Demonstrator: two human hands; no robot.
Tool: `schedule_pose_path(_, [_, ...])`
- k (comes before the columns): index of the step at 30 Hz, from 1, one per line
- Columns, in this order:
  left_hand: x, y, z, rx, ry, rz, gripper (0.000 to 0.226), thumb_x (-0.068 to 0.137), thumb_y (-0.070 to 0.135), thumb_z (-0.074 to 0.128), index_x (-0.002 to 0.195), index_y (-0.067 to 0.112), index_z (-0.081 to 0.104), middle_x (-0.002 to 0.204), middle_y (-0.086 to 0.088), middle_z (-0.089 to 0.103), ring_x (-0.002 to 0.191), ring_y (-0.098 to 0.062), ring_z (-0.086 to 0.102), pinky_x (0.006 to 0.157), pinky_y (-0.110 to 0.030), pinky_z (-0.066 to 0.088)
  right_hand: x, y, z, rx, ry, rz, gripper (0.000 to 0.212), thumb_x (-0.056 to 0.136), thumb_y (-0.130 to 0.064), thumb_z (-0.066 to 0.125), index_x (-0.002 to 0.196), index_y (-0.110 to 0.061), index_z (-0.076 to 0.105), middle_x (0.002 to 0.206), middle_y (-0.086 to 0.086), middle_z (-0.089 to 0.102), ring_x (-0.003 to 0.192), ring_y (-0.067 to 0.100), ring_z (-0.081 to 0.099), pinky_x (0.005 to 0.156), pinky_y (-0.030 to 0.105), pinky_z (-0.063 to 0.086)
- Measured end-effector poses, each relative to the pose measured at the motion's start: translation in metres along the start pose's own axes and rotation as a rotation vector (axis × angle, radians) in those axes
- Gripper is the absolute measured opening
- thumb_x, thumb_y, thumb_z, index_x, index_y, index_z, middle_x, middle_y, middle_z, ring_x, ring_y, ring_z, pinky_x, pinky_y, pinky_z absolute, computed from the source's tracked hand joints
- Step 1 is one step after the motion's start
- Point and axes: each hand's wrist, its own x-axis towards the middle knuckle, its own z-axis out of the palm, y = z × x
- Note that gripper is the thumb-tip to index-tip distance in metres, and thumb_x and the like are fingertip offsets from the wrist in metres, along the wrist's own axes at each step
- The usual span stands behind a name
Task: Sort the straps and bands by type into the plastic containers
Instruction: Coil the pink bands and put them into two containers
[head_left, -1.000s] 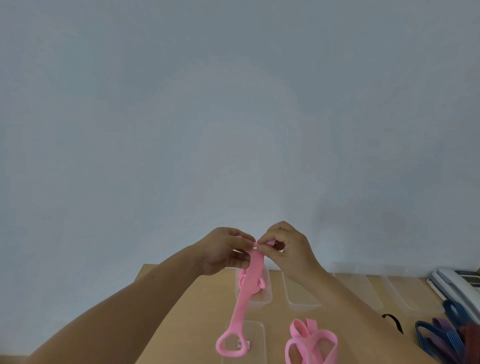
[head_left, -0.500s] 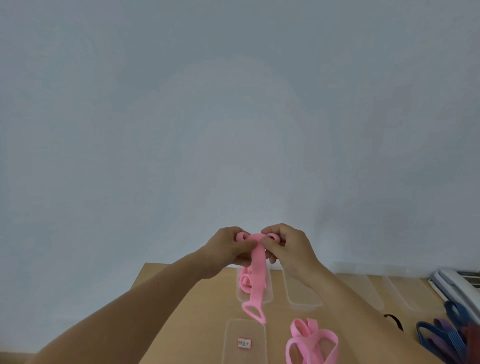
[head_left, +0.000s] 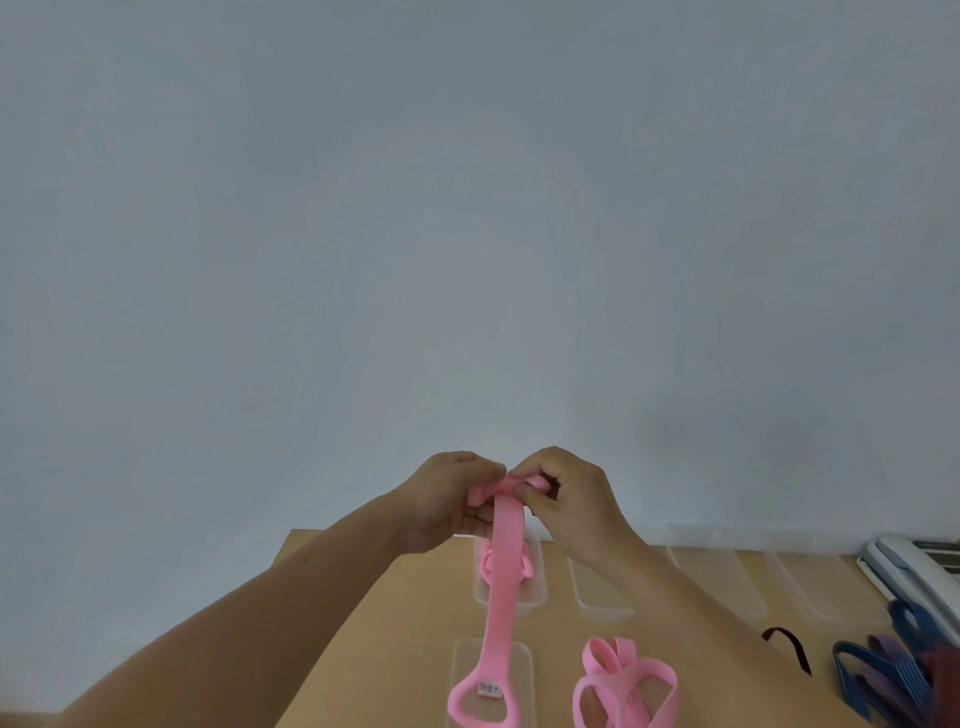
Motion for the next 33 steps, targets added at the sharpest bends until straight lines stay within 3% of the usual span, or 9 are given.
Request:
schedule_pose_path(2, [0.001, -0.003, 0.000, 0.005, 0.007, 0.010, 0.006, 0.096, 0.006, 0.057, 0.095, 0.001, 0.057, 0.071, -0.009, 0.066, 0.069, -0.025, 0.069, 0.064, -0.033, 0.057, -0.001, 0.002, -0.001, 0.003, -0.008, -0.006, 0.026, 0.084, 0.000, 0.070, 0.084, -0.026, 0.071, 0.087, -0.011, 0.068, 0.081, 0.009, 0.064, 0.076, 0.031, 0.055])
schedule_pose_path(5, [0.003, -0.005, -0.001, -0.031, 0.024, 0.035, 0.015, 0.090, 0.003, 0.067, 0.101, 0.002, 0.056, 0.065, -0.005, 0.064, 0.069, -0.022, 0.069, 0.064, -0.031, 0.056, -0.001, -0.002, -0.010, 0.184, -0.078, 0.158, 0.025, 0.084, -0.003, 0.070, 0.086, -0.028, 0.072, 0.088, -0.001, 0.072, 0.075, 0.017, 0.067, 0.078, 0.035, 0.057])
schedule_pose_path(9, [0.009, -0.006, -0.002, 0.068, 0.054, 0.121, 0.025, 0.088, 0.002, 0.069, 0.109, 0.000, 0.055, 0.090, -0.015, 0.071, 0.080, -0.027, 0.071, 0.073, -0.036, 0.057, 0.003, -0.009, -0.016, 0.366, -0.070, 0.274, 0.007, 0.091, -0.015, 0.066, 0.094, -0.018, 0.071, 0.093, 0.003, 0.072, 0.071, 0.020, 0.068, 0.079, 0.036, 0.058])
schedule_pose_path(14, [0.014, -0.008, -0.001, 0.224, 0.083, 0.230, 0.022, 0.087, -0.005, 0.067, 0.107, -0.001, 0.059, 0.099, -0.015, 0.067, 0.081, -0.024, 0.072, 0.070, -0.032, 0.057, 0.004, -0.011, -0.018, 0.432, -0.165, 0.433, 0.022, 0.097, -0.022, 0.059, 0.096, -0.001, 0.067, 0.090, 0.021, 0.072, 0.064, 0.023, 0.066, 0.061, 0.033, 0.054])
schedule_pose_path(21, [0.013, -0.015, -0.004, 0.061, -0.007, 0.068, 0.031, 0.088, 0.003, 0.068, 0.116, -0.006, 0.061, 0.115, -0.027, 0.067, 0.099, -0.037, 0.069, 0.093, -0.045, 0.055, 0.006, -0.006, -0.018, 0.343, -0.093, 0.317, 0.007, 0.089, -0.008, 0.069, 0.095, -0.009, 0.071, 0.073, 0.007, 0.071, 0.065, 0.018, 0.064, 0.062, 0.028, 0.053])
schedule_pose_path(26, [0.008, -0.012, -0.005, 0.089, -0.042, 0.039, 0.028, 0.090, 0.004, 0.062, 0.117, -0.001, 0.065, 0.105, -0.018, 0.072, 0.086, -0.027, 0.069, 0.079, -0.036, 0.058, 0.005, -0.010, -0.013, 0.331, -0.091, 0.288, 0.005, 0.088, -0.010, 0.070, 0.093, -0.010, 0.071, 0.073, 0.002, 0.069, 0.059, 0.011, 0.063, 0.059, 0.029, 0.051])
schedule_pose_path(28, [0.008, -0.011, -0.005, 0.063, -0.056, 0.029, 0.028, 0.091, 0.002, 0.058, 0.118, -0.001, 0.065, 0.097, -0.013, 0.069, 0.083, -0.024, 0.067, 0.079, -0.036, 0.056, 0.005, -0.012, -0.014, 0.317, -0.110, 0.269, 0.008, 0.086, -0.017, 0.074, 0.091, -0.012, 0.072, 0.073, 0.002, 0.069, 0.059, 0.011, 0.062, 0.059, 0.029, 0.050])
schedule_pose_path(31, [0.007, -0.009, -0.006, 0.017, -0.099, -0.010, 0.032, 0.091, 0.001, 0.055, 0.121, 0.002, 0.066, 0.096, -0.011, 0.064, 0.080, -0.023, 0.063, 0.079, -0.034, 0.055, 0.005, -0.016, -0.016, 0.281, -0.121, 0.241, 0.032, 0.072, -0.043, 0.078, 0.088, -0.015, 0.074, 0.081, 0.007, 0.070, 0.062, 0.011, 0.063, 0.059, 0.024, 0.050])
schedule_pose_path(33, [0.006, -0.007, -0.005, -0.013, -0.127, -0.018, 0.033, 0.090, 0.000, 0.055, 0.121, 0.004, 0.068, 0.098, -0.010, 0.065, 0.081, -0.022, 0.064, 0.079, -0.034, 0.055, 0.005, -0.015, -0.016, 0.254, -0.101, 0.209, 0.025, 0.075, -0.040, 0.077, 0.087, -0.019, 0.074, 0.084, 0.005, 0.070, 0.064, 0.009, 0.063, 0.061, 0.019, 0.048])
